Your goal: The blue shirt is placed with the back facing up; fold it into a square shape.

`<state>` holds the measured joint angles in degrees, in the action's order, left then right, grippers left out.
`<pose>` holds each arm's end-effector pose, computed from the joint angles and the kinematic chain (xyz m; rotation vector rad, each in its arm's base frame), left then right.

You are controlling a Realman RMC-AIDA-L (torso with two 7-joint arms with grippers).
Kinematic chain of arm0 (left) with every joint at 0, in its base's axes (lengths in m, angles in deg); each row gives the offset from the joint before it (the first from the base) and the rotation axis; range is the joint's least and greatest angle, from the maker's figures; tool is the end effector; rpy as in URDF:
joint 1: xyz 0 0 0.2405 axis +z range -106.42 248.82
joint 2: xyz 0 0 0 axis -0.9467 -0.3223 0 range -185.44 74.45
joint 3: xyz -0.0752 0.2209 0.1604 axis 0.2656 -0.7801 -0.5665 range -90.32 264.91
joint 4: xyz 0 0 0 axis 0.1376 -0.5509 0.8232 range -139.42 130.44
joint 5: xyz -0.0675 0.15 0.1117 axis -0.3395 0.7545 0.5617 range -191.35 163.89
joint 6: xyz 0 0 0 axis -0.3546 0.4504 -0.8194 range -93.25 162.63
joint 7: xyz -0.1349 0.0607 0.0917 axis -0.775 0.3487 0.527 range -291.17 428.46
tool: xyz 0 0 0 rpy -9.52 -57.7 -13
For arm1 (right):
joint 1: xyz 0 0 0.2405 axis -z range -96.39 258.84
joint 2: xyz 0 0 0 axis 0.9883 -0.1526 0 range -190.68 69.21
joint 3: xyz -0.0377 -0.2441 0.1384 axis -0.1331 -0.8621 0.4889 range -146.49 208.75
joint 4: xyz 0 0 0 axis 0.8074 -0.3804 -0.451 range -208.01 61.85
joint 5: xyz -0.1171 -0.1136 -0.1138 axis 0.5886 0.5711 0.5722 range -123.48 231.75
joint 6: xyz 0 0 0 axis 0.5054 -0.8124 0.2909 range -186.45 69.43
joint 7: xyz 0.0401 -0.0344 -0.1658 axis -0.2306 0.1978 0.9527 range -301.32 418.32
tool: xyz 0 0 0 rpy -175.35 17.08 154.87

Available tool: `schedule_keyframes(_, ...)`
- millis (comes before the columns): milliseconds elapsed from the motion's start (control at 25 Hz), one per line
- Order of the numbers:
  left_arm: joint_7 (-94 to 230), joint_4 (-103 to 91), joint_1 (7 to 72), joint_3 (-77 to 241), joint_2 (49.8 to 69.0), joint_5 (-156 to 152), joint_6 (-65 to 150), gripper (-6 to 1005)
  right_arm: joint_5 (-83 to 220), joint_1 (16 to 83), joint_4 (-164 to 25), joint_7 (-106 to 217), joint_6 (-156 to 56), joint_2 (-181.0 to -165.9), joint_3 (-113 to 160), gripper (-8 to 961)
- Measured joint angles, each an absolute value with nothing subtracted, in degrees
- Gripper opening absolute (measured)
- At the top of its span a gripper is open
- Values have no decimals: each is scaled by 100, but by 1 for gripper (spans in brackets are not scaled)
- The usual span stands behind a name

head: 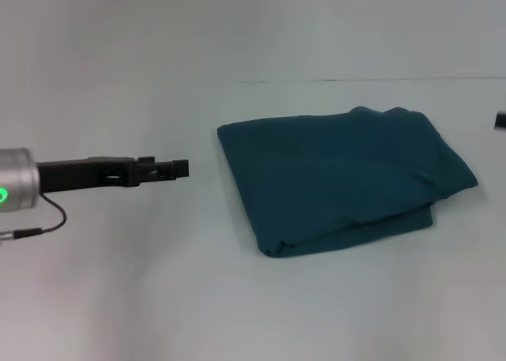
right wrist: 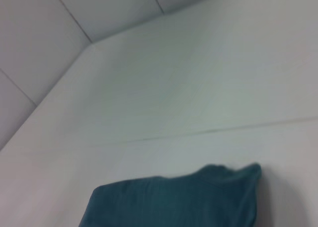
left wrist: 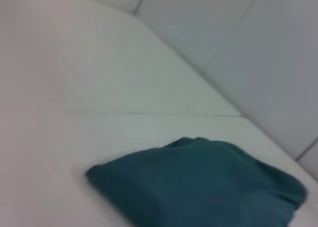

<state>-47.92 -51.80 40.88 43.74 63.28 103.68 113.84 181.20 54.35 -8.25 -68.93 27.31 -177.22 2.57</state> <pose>-0.2725 0.3800 -0.0166 -2.4214 -1.2905 -0.6068 0.3118 0.3732 0.0882 -2.1081 1.3263 0.5456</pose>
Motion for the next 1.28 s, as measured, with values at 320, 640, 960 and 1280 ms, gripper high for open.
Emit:
schedule_keyframes(320,-7081,-4412,2903,4355,6244,12141,10966,801,18168,5241,314,-7074,2999,-17758,-426,776)
schedule_keyframes(640,-8326,-3857,2188,4238,6257,12439,10982,796,18277,5041,561,-7011,2975,-17830,-767,945)
schedule_keyframes(960,-8671,-3730,1981,4170,6537,12451,10708,790,18241,5209,675,-6699,2958,-17982,-727,944)
schedule_keyframes(1280,-8807,-3632,1918,3650,6726,12484,10095,785,18222,5277,749,-6630,2962,-18043,-732,945)
